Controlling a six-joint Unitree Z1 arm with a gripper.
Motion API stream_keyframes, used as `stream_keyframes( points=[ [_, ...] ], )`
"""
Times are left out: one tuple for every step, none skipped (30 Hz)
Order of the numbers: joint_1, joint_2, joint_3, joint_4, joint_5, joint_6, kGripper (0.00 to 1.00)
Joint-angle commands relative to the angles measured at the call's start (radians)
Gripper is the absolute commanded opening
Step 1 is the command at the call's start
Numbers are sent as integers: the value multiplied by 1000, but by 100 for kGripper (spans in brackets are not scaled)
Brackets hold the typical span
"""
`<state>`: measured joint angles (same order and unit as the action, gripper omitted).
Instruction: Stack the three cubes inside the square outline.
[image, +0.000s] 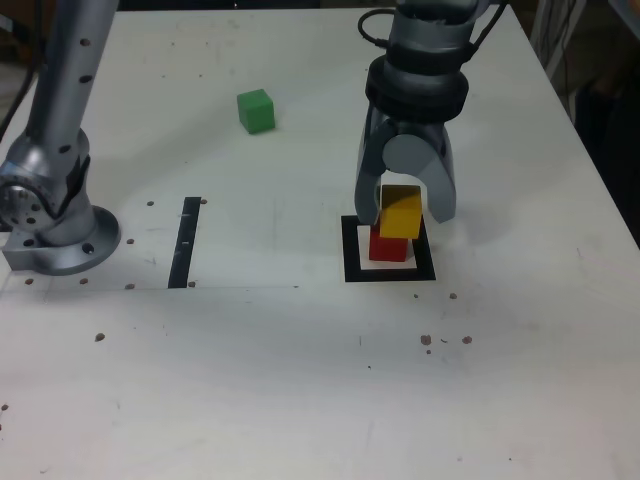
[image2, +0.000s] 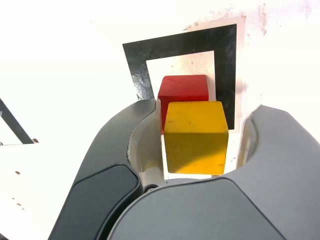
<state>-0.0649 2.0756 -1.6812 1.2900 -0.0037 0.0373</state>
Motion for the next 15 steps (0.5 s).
stream_keyframes(
  points=[
    [-1, -17, 0, 7, 8, -10, 99],
    [-1, -21, 2, 13, 11, -13, 99],
    [-1, -27, 4, 21, 15, -17, 99],
    [-1, -33, 5, 30, 20, -21, 99],
    [-1, -42, 6, 42, 26, -26, 99],
    [0, -53, 6, 56, 34, -29, 99],
    [1, -67, 7, 72, 43, -31, 99],
    [5, -84, 8, 88, 54, -31, 99],
    [12, -102, 10, 102, 64, -26, 99],
    [23, -121, 15, 114, 71, -18, 99],
    [39, -141, 26, 121, 75, -6, 99],
    [59, -161, 41, 122, 77, 8, 99],
    [85, -181, 64, 115, 75, 24, 99],
    [115, -203, 94, 100, 69, 43, 99],
    [148, -226, 130, 78, 62, 61, 99]
  ],
)
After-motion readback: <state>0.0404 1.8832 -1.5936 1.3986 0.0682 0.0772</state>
